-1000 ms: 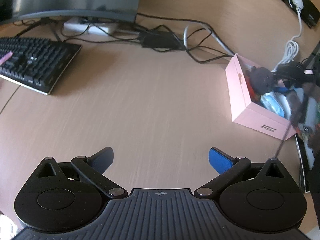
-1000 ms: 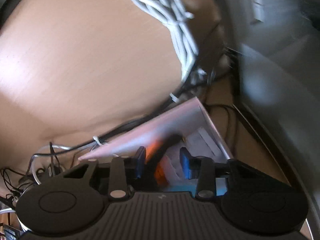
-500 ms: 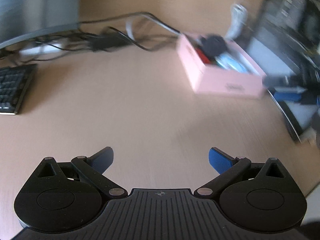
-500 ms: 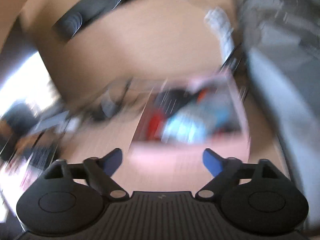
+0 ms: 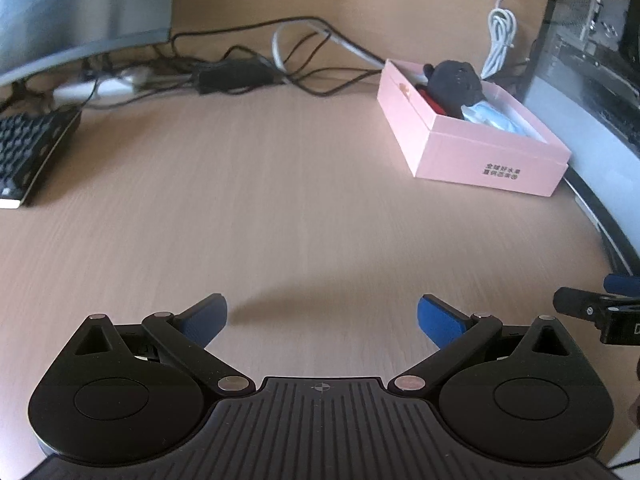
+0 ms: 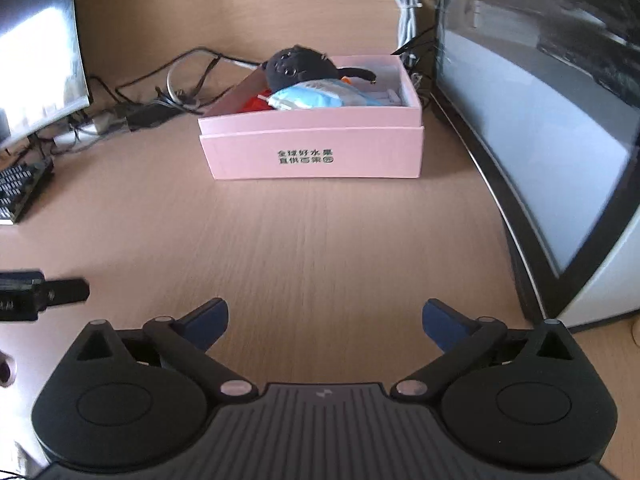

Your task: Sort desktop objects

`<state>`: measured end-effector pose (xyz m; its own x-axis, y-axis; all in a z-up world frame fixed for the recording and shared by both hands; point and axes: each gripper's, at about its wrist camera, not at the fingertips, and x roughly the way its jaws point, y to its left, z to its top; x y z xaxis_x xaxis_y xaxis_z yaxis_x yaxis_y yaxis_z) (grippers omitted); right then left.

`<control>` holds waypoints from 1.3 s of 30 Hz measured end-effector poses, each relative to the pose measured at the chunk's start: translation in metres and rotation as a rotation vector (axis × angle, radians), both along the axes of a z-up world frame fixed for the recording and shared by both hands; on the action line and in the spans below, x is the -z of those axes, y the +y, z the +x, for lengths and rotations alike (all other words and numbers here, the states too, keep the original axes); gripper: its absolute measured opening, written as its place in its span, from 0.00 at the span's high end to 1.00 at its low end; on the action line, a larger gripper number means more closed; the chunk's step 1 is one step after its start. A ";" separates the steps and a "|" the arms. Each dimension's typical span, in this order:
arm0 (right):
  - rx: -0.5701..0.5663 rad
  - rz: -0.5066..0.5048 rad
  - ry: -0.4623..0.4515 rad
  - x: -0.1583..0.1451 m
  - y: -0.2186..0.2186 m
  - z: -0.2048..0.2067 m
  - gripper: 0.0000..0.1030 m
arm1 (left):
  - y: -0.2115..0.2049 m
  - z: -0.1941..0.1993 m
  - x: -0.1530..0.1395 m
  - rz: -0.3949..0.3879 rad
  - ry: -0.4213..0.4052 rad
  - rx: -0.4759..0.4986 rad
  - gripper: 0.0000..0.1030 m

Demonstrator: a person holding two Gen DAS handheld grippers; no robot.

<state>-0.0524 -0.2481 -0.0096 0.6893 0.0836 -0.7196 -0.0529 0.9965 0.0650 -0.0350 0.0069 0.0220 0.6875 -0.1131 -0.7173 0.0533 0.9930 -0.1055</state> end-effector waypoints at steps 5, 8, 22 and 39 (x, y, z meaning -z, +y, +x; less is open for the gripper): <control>0.013 -0.040 0.020 0.008 0.002 0.011 0.00 | -0.010 0.007 0.005 0.032 -0.029 -0.002 0.00; -0.007 -0.077 0.018 0.011 0.001 0.015 0.00 | -0.015 0.009 0.008 0.050 -0.043 -0.008 0.00; -0.143 -0.048 -0.097 0.023 -0.006 0.036 0.00 | -0.021 0.006 0.013 0.114 -0.095 -0.037 0.00; -0.085 -0.049 -0.116 0.025 -0.001 0.045 0.00 | -0.018 0.008 0.014 0.113 -0.098 -0.065 0.00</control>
